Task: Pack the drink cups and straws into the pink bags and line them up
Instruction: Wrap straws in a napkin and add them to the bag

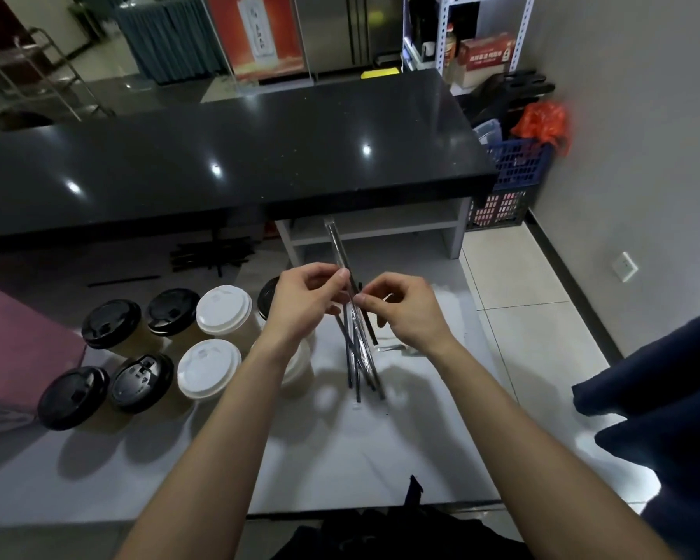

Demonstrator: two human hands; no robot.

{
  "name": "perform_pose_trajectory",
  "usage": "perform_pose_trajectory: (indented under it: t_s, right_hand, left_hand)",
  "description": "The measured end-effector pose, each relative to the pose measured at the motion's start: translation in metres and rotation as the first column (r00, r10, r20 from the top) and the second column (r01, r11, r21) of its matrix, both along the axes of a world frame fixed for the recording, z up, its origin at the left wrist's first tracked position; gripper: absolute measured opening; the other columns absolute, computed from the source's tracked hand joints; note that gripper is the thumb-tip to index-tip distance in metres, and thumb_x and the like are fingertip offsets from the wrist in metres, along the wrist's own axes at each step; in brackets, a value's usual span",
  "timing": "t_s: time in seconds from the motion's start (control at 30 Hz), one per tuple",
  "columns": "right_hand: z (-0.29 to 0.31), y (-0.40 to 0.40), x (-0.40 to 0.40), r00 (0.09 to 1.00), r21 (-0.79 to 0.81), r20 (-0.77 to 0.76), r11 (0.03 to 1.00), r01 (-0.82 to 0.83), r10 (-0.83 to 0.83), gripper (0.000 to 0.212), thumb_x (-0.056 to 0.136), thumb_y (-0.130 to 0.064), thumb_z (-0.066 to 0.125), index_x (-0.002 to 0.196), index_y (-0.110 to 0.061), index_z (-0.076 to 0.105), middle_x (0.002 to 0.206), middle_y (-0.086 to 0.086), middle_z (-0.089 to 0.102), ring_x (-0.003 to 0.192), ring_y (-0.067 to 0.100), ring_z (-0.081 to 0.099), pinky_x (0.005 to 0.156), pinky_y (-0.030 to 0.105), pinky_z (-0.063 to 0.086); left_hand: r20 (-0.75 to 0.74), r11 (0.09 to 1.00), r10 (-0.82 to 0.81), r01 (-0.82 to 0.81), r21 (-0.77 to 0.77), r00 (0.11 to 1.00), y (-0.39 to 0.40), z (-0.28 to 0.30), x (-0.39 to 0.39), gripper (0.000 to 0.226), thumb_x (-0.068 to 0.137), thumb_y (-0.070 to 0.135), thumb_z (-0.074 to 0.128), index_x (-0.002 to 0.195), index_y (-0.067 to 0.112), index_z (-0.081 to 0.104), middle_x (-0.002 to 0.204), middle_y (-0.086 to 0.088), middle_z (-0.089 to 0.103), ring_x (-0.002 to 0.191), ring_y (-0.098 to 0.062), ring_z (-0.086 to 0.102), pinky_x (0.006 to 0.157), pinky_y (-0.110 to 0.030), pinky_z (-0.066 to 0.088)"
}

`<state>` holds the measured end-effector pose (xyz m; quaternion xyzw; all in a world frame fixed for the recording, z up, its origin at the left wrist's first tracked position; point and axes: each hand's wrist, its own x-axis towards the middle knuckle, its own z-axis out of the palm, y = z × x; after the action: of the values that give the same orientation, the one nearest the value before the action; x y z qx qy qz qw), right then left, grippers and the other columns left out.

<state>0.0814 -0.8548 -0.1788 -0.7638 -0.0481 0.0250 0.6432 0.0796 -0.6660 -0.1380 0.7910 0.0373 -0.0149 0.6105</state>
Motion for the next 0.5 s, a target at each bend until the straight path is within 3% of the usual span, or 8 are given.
perform_pose_trajectory:
  t_s: [0.1, 0.17, 0.27, 0.37, 0.43, 0.5]
  right_hand:
    - [-0.01, -0.008, -0.001, 1.0, -0.012, 0.013, 1.0, -0.026, 0.026, 0.009, 0.093, -0.027, 0.086, 0.089, -0.02, 0.082, 0.08, 0.006, 0.077, 0.057, 0.017, 0.068, 0.057, 0.032, 0.052]
    - [-0.022, -0.016, -0.002, 0.999, -0.051, 0.0, 0.998, 0.04, -0.04, 0.015, 0.098, -0.036, 0.079, 0.089, -0.024, 0.082, 0.081, 0.0, 0.078, 0.058, 0.016, 0.071, 0.06, 0.035, 0.055]
    - [-0.051, -0.036, -0.001, 0.98, -0.335, 0.083, 0.921, 0.198, -0.18, 0.011, 0.097, -0.034, 0.078, 0.093, -0.025, 0.081, 0.087, -0.009, 0.077, 0.071, 0.011, 0.07, 0.08, 0.039, 0.06]
    - [-0.075, -0.054, -0.002, 0.987, -0.608, 0.061, 0.778, 0.157, -0.151, 0.024, 0.095, -0.037, 0.079, 0.113, -0.022, 0.08, 0.114, -0.004, 0.07, 0.094, 0.018, 0.068, 0.092, 0.039, 0.056]
    - [-0.083, -0.059, -0.001, 0.991, -0.687, 0.009, 0.72, 0.101, -0.131, 0.032, 0.094, -0.037, 0.078, 0.122, -0.019, 0.078, 0.122, -0.001, 0.065, 0.109, 0.022, 0.065, 0.094, 0.039, 0.055]
    - [-0.088, -0.059, 0.003, 0.993, -0.73, -0.029, 0.681, 0.056, -0.112, 0.029, 0.093, -0.032, 0.075, 0.118, -0.018, 0.08, 0.119, 0.002, 0.064, 0.114, 0.025, 0.063, 0.094, 0.04, 0.055]
  left_hand:
    - [-0.007, 1.0, 0.001, -0.001, 0.021, 1.0, -0.007, -0.008, 0.004, 0.014, 0.104, 0.021, 0.075, 0.098, 0.01, 0.08, 0.083, -0.005, 0.082, 0.076, -0.016, 0.078, 0.067, -0.028, 0.06]
    - [-0.02, 1.0, 0.018, -0.018, 0.025, 1.0, -0.011, -0.015, 0.008, 0.015, 0.106, 0.021, 0.071, 0.099, 0.009, 0.078, 0.084, -0.005, 0.081, 0.079, -0.017, 0.079, 0.072, -0.031, 0.062]
    - [-0.041, 0.999, 0.04, -0.041, -0.021, 0.998, -0.009, -0.024, 0.014, 0.016, 0.113, 0.021, 0.058, 0.11, 0.009, 0.068, 0.093, -0.004, 0.083, 0.089, -0.018, 0.081, 0.083, -0.036, 0.065]
    - [-0.05, 0.995, 0.008, -0.012, -0.097, 0.999, -0.007, -0.031, 0.019, 0.015, 0.117, 0.023, 0.048, 0.115, 0.011, 0.058, 0.089, -0.008, 0.082, 0.092, -0.029, 0.083, 0.086, -0.039, 0.067]
    - [-0.06, 0.989, 0.016, -0.025, -0.146, 0.998, -0.008, -0.036, 0.022, 0.015, 0.118, 0.022, 0.045, 0.115, 0.012, 0.056, 0.077, -0.003, 0.075, 0.084, -0.032, 0.082, 0.082, -0.042, 0.068]
    - [-0.082, 0.982, 0.035, -0.05, -0.184, 0.996, -0.011, -0.039, 0.026, 0.018, 0.119, 0.019, 0.041, 0.113, 0.013, 0.057, 0.069, 0.001, 0.064, 0.068, -0.025, 0.074, 0.074, -0.043, 0.068]
